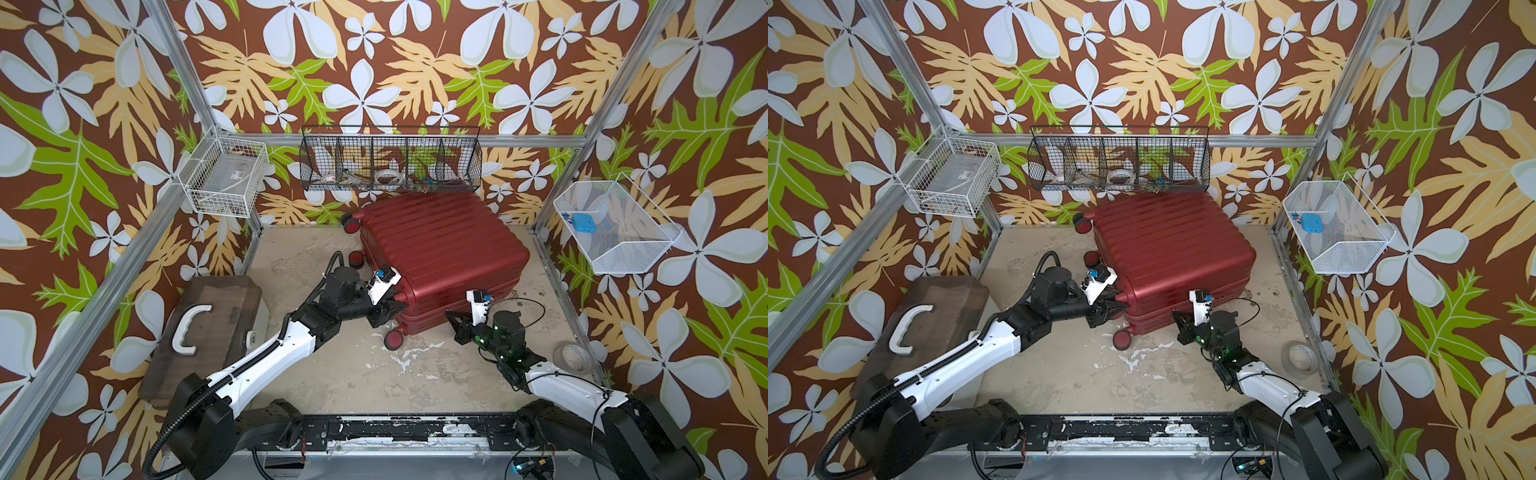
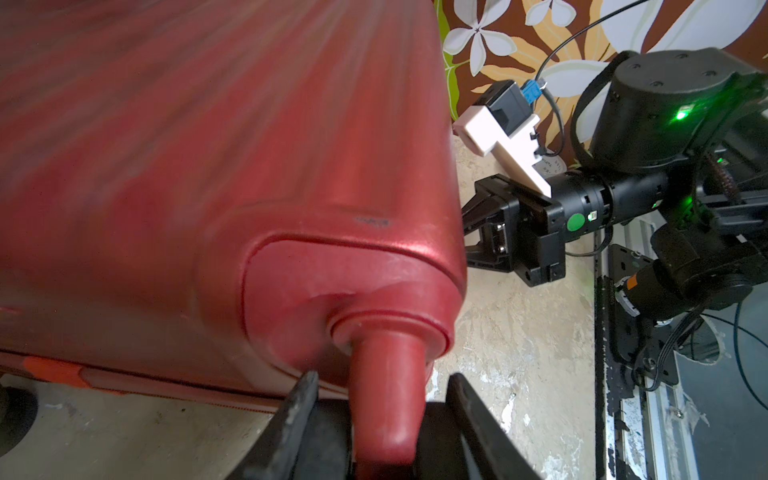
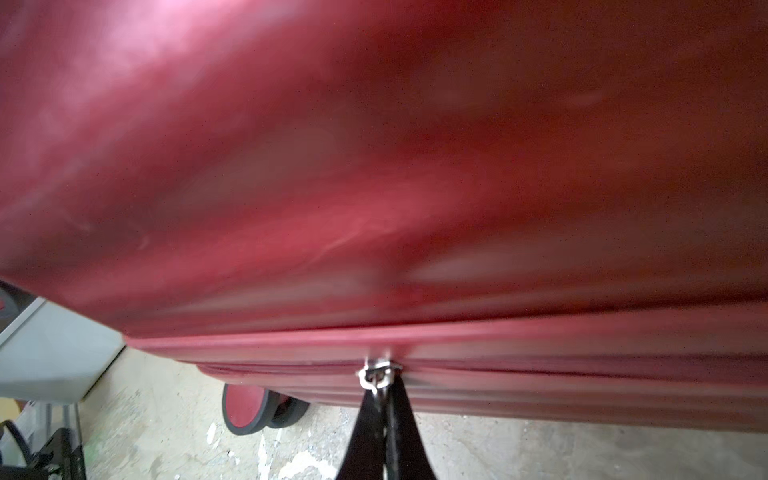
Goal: Open the suitcase zippers
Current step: Unzip the zipper on the suitcase.
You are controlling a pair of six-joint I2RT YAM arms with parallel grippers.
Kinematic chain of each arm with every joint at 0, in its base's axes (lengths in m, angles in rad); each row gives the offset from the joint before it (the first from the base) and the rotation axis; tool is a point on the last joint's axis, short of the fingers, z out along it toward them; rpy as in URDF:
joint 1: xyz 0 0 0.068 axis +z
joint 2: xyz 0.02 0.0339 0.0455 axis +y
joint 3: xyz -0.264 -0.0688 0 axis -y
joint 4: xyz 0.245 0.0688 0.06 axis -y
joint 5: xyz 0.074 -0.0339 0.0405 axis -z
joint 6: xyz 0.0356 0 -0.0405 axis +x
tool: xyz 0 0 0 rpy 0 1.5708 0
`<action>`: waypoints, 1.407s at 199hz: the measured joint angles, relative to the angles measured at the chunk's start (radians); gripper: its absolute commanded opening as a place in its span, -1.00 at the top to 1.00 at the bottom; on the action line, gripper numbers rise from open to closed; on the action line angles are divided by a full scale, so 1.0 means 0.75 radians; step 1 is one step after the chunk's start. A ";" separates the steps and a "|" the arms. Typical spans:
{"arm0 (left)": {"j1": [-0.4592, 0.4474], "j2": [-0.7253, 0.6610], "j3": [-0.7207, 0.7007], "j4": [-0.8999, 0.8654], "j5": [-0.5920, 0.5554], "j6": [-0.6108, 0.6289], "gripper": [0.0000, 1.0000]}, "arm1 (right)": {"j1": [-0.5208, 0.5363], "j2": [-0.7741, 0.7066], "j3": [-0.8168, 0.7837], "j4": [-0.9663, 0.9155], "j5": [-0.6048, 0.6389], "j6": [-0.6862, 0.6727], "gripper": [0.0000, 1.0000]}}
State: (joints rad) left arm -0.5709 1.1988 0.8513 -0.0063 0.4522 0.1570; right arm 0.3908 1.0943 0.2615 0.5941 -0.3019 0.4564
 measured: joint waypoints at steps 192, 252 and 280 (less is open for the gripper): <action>0.381 -0.292 0.080 -0.579 -0.075 0.450 1.00 | 0.026 0.240 0.327 -0.191 -0.035 -0.330 0.04; 0.382 -0.275 0.087 -0.584 -0.052 0.425 1.00 | 0.047 0.439 0.373 -0.096 -0.061 -0.334 -0.14; 0.382 -0.272 0.087 -0.584 -0.042 0.403 1.00 | 0.093 0.505 0.413 -0.033 -0.051 -0.328 -0.23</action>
State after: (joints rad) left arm -0.2840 0.9951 0.9165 -0.4446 0.4210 0.4591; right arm 0.4603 1.4731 0.5709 0.5694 -0.3405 0.2108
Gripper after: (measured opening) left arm 0.491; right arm 0.614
